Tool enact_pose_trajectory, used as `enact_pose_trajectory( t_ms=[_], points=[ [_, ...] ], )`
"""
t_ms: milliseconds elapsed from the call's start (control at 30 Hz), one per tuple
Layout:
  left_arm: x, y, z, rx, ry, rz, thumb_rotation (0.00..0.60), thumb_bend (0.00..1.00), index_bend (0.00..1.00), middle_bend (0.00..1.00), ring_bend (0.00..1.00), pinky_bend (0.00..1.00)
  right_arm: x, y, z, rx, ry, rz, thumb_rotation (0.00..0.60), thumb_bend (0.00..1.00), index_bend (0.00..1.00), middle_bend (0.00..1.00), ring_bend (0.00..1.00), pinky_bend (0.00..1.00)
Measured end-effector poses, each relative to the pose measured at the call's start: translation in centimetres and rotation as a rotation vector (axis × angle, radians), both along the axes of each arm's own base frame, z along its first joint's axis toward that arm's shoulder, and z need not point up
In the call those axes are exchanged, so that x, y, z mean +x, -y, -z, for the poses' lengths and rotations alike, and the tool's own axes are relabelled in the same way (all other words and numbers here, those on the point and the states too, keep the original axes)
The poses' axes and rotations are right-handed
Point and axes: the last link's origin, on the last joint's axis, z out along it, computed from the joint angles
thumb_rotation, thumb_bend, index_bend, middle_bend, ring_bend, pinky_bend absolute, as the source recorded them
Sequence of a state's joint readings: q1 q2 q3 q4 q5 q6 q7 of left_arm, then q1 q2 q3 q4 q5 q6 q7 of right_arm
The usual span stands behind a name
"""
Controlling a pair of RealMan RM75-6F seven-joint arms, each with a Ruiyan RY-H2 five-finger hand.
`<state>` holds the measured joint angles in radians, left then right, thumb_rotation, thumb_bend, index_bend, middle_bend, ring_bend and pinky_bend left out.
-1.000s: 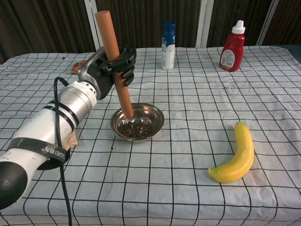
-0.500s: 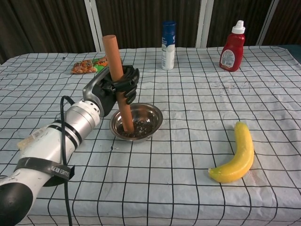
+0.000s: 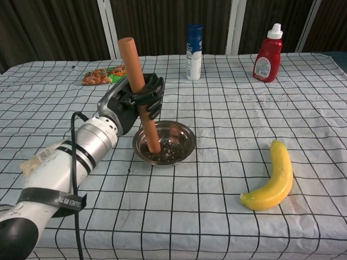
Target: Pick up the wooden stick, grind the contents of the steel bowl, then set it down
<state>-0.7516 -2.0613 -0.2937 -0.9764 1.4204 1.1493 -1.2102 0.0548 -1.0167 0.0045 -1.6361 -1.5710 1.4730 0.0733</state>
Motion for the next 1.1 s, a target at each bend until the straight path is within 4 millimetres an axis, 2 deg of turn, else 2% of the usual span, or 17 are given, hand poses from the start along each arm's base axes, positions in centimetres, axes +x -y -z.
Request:
enact_pose_trajectory(
  t_ms=[167, 300, 567, 867, 1100],
  points=[
    [1.0, -0.6, -1.0, 0.026, 0.018, 0.003, 0.6, 0.99, 1.0, 1.0, 0.91, 1.0, 0.1, 0.0, 0.1, 0.005, -0.002, -0.002, 0.6, 0.45, 0.0, 0.0, 0.0, 0.0],
    [1.0, -0.6, -0.9, 0.025, 0.015, 0.001, 0.6, 0.99, 1.0, 1.0, 0.9, 1.0, 0.1, -0.1, 0.1, 0.005, -0.002, -0.003, 0.6, 0.45, 0.0, 0.0, 0.0, 0.0],
    [0.8, 0.2, 0.4, -0.024, 0.016, -0.016, 0.6, 0.99, 1.0, 1.0, 0.9, 1.0, 0.0, 0.0, -0.3, -0.008, 0.006, 0.001, 0.6, 0.45, 0.0, 0.0, 0.0, 0.0],
    [-0.5, 1.4, 2.9, -0.072, -0.015, -0.038, 0.6, 0.99, 1.0, 1.0, 0.9, 1.0, -0.1, -0.1, -0.6, -0.015, 0.014, -0.002, 0.6, 0.45, 0.0, 0.0, 0.0, 0.0],
    [0.4, 1.4, 2.0, -0.025, 0.017, 0.008, 0.6, 0.99, 1.0, 1.0, 0.9, 1.0, -0.1, -0.2, -0.7, -0.018, 0.015, 0.0, 0.6, 0.45, 0.0, 0.0, 0.0, 0.0]
  ],
)
